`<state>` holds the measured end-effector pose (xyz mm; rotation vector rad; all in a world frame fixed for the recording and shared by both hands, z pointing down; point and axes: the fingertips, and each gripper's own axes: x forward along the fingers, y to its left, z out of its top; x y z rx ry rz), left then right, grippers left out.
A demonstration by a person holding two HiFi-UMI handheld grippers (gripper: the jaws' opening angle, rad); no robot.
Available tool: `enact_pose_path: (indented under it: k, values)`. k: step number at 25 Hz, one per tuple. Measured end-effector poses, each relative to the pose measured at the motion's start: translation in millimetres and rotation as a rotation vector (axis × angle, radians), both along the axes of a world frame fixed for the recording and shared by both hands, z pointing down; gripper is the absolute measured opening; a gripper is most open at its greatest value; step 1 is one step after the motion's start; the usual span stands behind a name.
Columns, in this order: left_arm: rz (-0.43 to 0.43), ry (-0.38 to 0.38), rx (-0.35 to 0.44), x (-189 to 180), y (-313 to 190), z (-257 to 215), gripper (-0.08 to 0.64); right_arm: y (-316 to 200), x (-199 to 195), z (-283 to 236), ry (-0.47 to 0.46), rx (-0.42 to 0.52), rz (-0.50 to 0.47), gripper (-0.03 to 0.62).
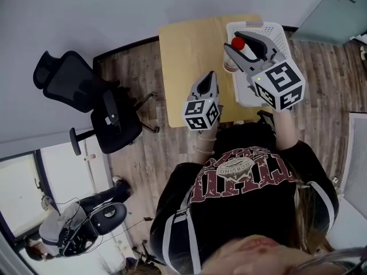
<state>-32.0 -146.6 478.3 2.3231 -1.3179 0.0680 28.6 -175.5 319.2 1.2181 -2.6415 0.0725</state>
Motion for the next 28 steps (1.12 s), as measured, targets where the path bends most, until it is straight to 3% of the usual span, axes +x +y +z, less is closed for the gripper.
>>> enact_pose_path:
  k: [28]
  values:
    - [-0.126, -0.018, -0.025, -39.8, 12.2, 14.7, 0.046, -8.0, -48.4, 69.3, 0.042, -0.12, -0.131, 0.169]
